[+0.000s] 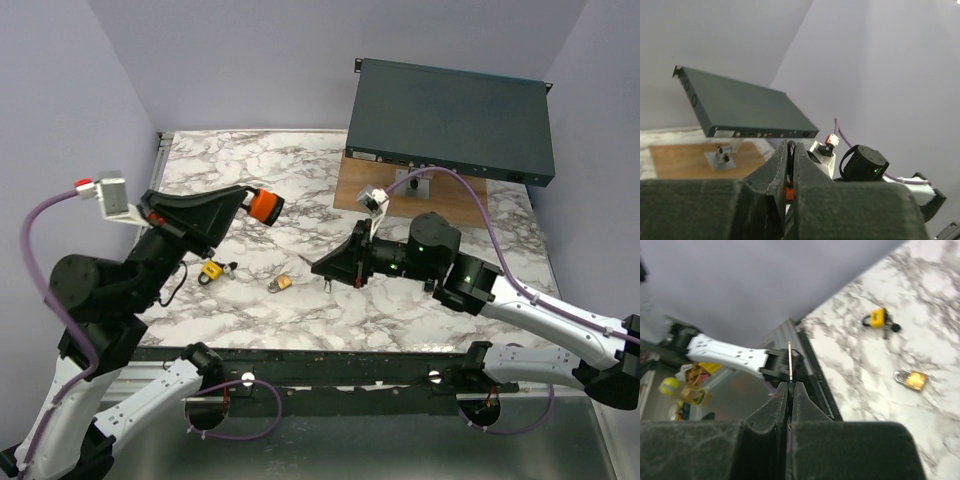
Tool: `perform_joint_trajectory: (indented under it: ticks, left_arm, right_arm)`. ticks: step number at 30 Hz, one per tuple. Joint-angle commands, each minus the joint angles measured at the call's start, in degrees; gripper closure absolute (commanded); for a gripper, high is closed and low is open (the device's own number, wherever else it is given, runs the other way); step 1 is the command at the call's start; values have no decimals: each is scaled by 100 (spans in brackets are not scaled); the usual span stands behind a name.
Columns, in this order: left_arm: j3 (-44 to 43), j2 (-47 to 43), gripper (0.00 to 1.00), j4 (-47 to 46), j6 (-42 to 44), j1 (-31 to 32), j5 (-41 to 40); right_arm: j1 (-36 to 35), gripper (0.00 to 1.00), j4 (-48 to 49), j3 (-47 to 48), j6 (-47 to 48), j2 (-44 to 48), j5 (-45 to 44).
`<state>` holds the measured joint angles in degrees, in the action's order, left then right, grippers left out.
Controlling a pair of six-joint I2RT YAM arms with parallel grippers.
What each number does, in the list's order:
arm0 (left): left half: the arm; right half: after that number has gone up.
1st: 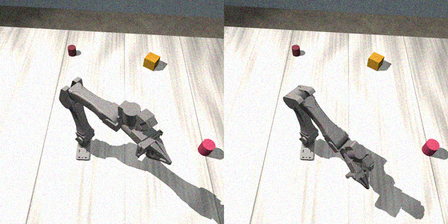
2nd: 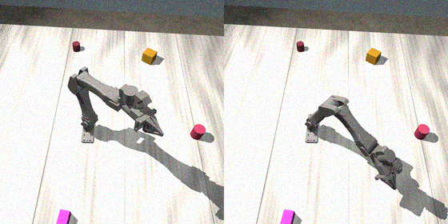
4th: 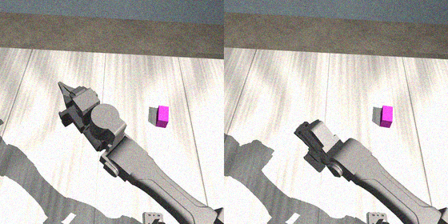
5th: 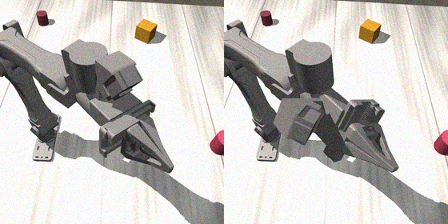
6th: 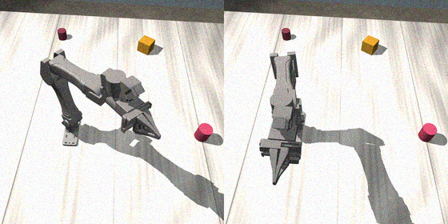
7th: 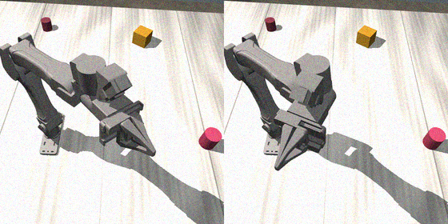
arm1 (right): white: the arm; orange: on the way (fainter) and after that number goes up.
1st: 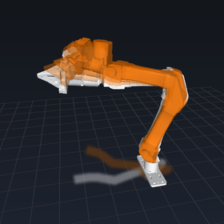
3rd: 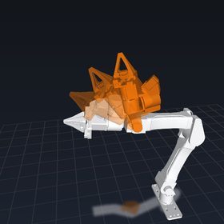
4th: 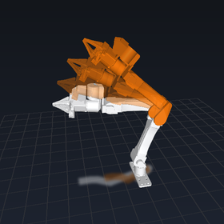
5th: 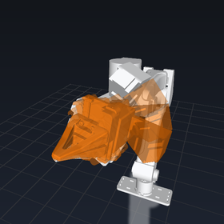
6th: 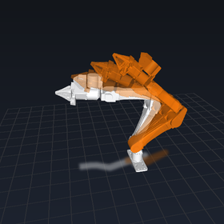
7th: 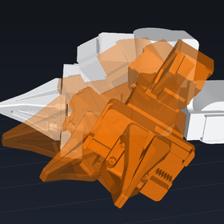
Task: Lock with the key
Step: Lock the lock, then place the lock at the center of the board.
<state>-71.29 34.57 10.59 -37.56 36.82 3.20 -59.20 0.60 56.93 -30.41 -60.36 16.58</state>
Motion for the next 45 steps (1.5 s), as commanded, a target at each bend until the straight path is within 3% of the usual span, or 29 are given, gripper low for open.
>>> perform_joint_trajectory:
  ticks: [1,5,10,18,27,35,44,45]
  left_arm:
    - [419,232,100,148,-153,-369,-51]
    - [1300,393,100,-381,-947,-1388,1079]
    - [2516,875,100,-1475,-1781,-2187,1975]
    - [3908,2374,100,-3278,-2217,-2494,2219]
    - [3751,4570,100,-4361,-2234,-2530,2201]
    - [3326,5715,100,-4195,-1809,-2530,1915]
    - [3244,5942,100,-3213,-1611,-2561,1227]
    - [3228,5937,96,-3047,-1625,-2559,1138]
  right_arm:
    - [529,99,-526,-120,-39,-442,-458]
    - [1226,99,-508,-244,-140,-824,-324]
    - [1390,99,-542,-20,-31,-1401,-838]
    - [1482,99,-631,595,-112,-2454,-1462]
    - [1481,99,-662,1222,-39,-3484,-1407]
    - [1484,99,-679,1655,35,-4307,-1592]
    - [1486,99,-815,2129,9,-4955,-1491]
    - [1487,99,-816,2165,0,-5000,-1483]
